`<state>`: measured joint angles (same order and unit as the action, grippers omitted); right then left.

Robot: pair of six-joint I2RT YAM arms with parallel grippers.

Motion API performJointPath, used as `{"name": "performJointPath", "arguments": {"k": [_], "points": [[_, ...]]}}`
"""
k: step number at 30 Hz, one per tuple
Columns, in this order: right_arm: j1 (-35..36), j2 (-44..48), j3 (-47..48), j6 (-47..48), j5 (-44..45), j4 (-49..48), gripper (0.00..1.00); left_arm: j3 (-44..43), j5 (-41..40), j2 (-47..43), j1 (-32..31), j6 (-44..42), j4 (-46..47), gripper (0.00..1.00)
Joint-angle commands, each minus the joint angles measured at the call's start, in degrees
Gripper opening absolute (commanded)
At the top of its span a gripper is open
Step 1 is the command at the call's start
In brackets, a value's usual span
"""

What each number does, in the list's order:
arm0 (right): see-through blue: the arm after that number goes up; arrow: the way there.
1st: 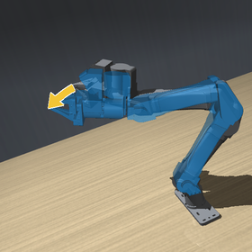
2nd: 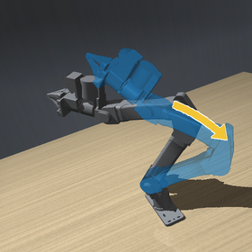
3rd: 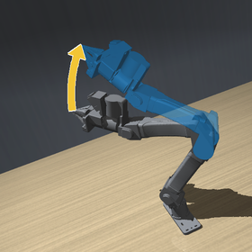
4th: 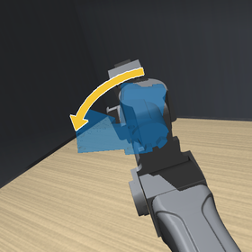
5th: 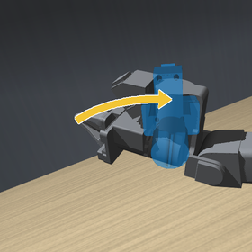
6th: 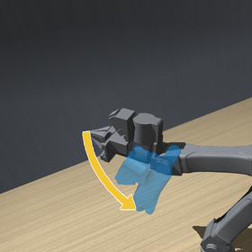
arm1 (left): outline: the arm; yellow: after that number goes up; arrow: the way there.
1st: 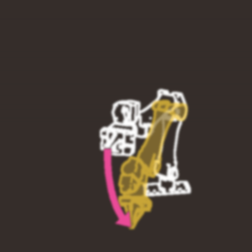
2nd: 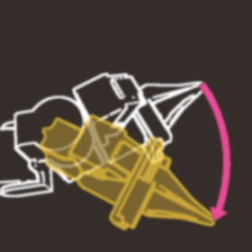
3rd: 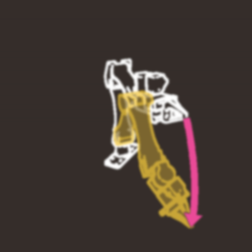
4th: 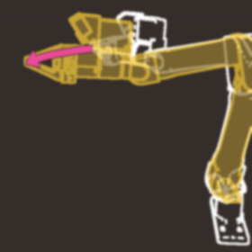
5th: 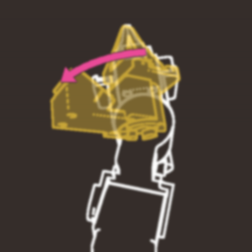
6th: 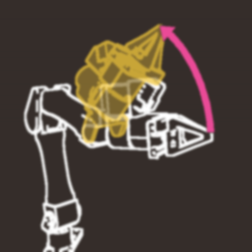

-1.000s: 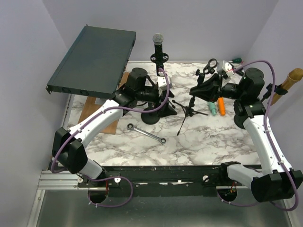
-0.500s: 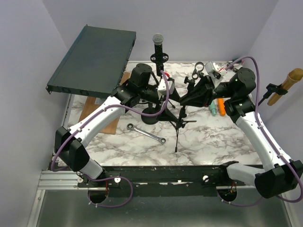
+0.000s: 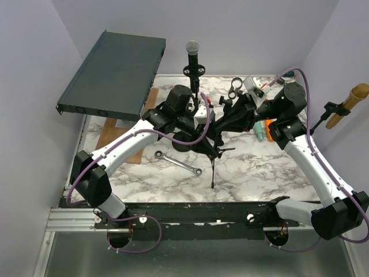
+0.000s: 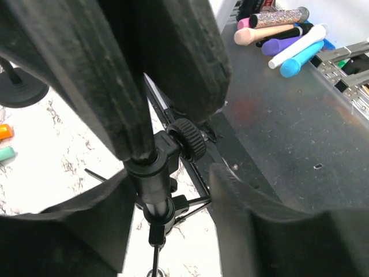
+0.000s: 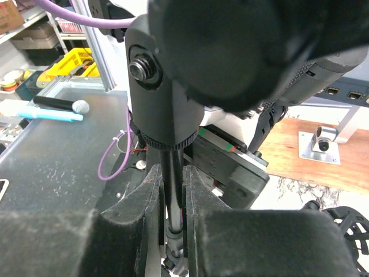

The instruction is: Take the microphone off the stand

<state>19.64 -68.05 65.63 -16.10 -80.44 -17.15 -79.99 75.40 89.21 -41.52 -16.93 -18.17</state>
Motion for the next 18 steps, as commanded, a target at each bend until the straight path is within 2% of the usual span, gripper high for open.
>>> {"name": "performJointPath", "arguments": {"k": [1,3,8,11,14,18], "points": [[0.5,0.6,2.1,-0.9,-0.3,-3.1,0.01,1.5,3.6,0.4,-0.6,-0.3,1.8,0.45],[0.5,0.7,2.1,-0.9,-0.2,-2.8,0.01,2.2,3.4,0.2,-0.6,0.3,2.7,0.35],[0.5,1.3,1.6,0.2,0.6,-1.4,0.00,4.5,1.3,-1.0,-0.6,3.4,6.6,0.00],[0.5,1.8,1.6,2.0,2.8,1.1,0.03,6.0,-1.4,-2.4,-0.6,6.0,9.6,0.00],[0.5,2.0,3.6,7.9,7.7,10.8,0.22,7.1,-5.3,-4.1,-0.5,7.8,10.8,0.00],[0.5,2.8,3.8,11.9,15.1,17.0,0.68,8.1,-10.6,-6.5,-0.3,10.3,11.3,0.00]]}}
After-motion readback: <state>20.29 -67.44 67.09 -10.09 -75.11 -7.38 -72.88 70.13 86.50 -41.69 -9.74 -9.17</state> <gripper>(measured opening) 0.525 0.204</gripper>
